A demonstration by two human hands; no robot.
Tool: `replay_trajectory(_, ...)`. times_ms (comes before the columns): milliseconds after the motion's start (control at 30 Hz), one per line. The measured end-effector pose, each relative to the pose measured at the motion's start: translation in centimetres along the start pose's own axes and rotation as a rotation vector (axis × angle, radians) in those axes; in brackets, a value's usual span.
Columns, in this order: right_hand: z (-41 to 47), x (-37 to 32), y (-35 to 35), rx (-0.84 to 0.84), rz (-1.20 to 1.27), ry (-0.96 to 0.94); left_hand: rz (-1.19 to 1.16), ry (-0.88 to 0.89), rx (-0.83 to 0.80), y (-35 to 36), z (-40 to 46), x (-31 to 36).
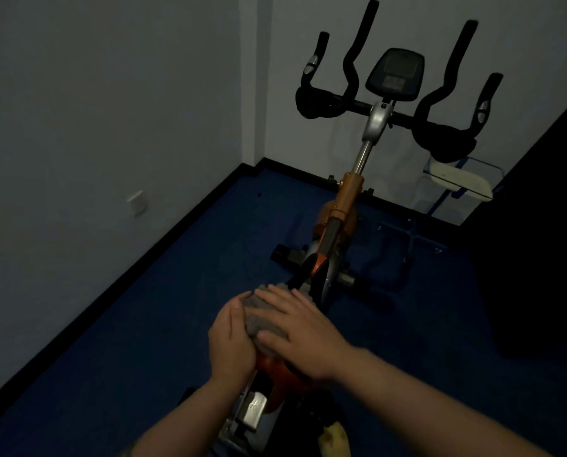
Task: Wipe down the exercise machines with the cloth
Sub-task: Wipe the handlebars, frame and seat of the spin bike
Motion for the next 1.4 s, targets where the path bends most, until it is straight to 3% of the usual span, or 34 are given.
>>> replay_trajectory(233,4.2,7.0,-2.9,0.200,0.008,0.349,0.193,-0.030,-0.036,0.0,0.2,0.3)
replay_trajectory(367,2.0,6.8,-2.2,0.349,0.299,0.504,0.181,-0.063,-0.041,0.0,0.1,0.2)
replay_trajectory(567,-5.0,1.0,1.0,0.449,0.502,0.480,0.108,-0.107,-0.025,0.0,0.2,-0.5)
replay_trajectory(633,-6.7,-0.8,2.0,0.456,0.421,0.412,0.071,-0.123,-0.027,0.1,0.3,-0.7)
replay_trajectory(733,-5.9,-2.6,2.7,0.303,0.065,0.240,-0.085,-0.216,-0.044,-0.1,0.6,-1.1)
replay_trajectory(800,-4.1,-3.9,2.2,0.211,-0.045,0.133,-0.191,-0.281,-0.076,-0.2,0.7,-1.3)
replay_trajectory(967,-0.6,-3.5,0.3,0.061,0.021,-0.051,-0.320,-0.332,-0.080,-0.1,0.6,-1.4)
replay_trajectory(1067,1.6,-1.2,-0.6,0.002,0.072,-0.085,-0.260,-0.293,-0.029,0.0,0.6,-1.0)
replay_trajectory(1267,5.2,6.5,-3.5,0.179,-0.069,0.270,-0.033,-0.208,0.011,0.1,0.2,0.2)
replay_trajectory(1400,3.0,7.9,-3.5,0.358,0.257,0.506,-0.014,-0.204,-0.012,-0.1,0.0,0.0)
Point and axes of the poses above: each hand's wrist, its own z-axis towards the middle knuckle, its own y-axis out of the palm, x = y × z, the point moved 7 cm from there along z, towards the middle knuckle, and after that the axes turned 7 degrees about -x, right-handed, at the moved point
